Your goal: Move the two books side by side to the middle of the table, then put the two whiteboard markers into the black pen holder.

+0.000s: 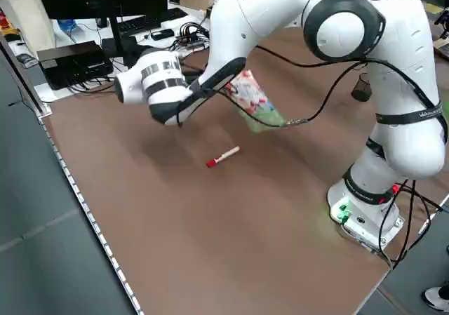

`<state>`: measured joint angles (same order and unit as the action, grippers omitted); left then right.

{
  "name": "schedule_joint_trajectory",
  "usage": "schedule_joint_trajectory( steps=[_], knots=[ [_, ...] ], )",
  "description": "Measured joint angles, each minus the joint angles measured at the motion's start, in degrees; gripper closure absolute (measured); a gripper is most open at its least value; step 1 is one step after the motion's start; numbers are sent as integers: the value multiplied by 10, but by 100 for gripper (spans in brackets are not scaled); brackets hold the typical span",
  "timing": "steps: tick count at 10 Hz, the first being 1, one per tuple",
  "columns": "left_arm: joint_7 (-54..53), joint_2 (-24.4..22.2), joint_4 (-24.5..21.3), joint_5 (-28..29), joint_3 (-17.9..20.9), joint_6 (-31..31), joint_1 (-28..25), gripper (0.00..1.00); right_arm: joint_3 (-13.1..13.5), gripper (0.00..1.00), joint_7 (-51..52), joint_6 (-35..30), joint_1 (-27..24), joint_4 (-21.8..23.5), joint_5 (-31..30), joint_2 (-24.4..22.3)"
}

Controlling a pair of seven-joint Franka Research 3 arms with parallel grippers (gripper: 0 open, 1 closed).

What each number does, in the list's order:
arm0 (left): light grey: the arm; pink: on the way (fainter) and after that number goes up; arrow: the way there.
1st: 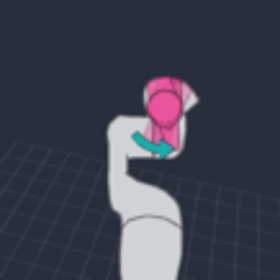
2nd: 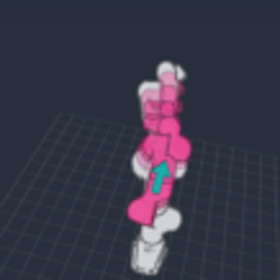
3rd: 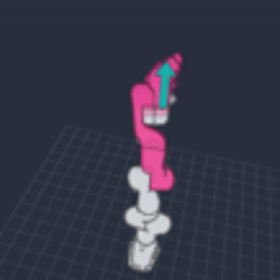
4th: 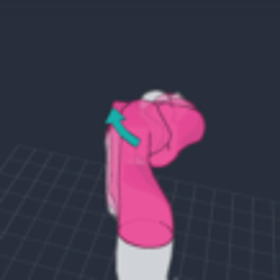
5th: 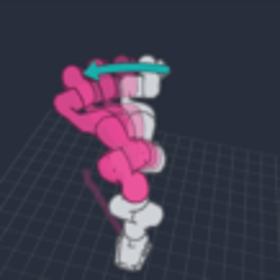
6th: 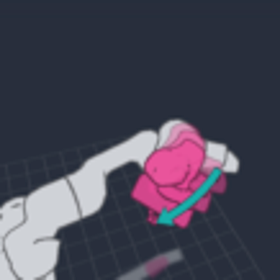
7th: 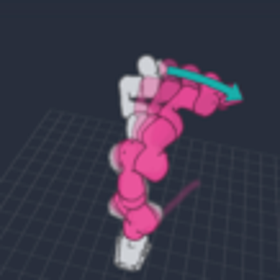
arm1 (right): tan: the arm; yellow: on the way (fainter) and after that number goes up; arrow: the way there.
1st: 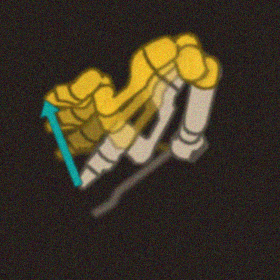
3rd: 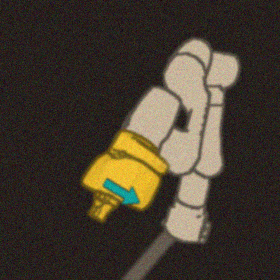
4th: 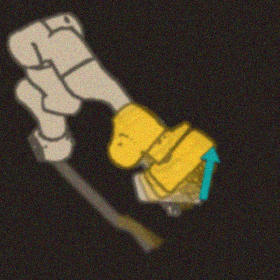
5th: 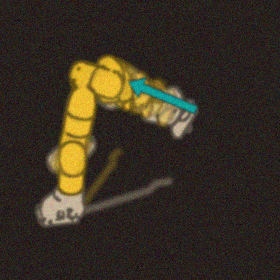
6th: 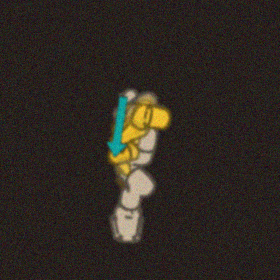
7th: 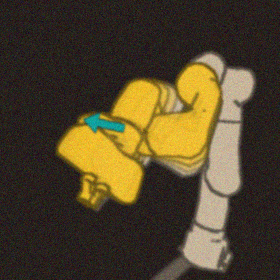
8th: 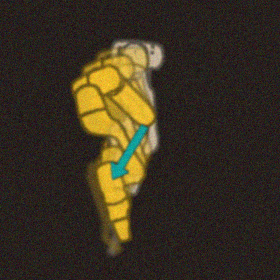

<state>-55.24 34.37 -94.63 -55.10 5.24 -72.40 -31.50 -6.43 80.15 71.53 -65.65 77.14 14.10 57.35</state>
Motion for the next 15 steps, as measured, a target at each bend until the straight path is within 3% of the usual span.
schedule_joint_trajectory(
  steps=[2,4,8,11,13,15],
  knots=[
    [67,0,17,-24,-57,-25,2,83,-1,85,6,0,0,-1,0,0],
    [138,-1,27,-38,-126,-96,9,83,-8,85,6,-13,2,-7,1,-2],
    [263,-7,31,-39,-238,-245,45,83,-14,85,-49,-148,24,-29,11,-26],
    [281,8,27,-127,-248,-368,152,83,-39,85,-151,-244,25,-51,44,-63],
    [281,42,34,-148,-249,-414,215,83,-59,85,-233,-286,27,-60,88,-86],
    [281,78,58,-158,-250,-457,266,83,-77,85,-308,-311,28,-72,120,-157]
  ],
)
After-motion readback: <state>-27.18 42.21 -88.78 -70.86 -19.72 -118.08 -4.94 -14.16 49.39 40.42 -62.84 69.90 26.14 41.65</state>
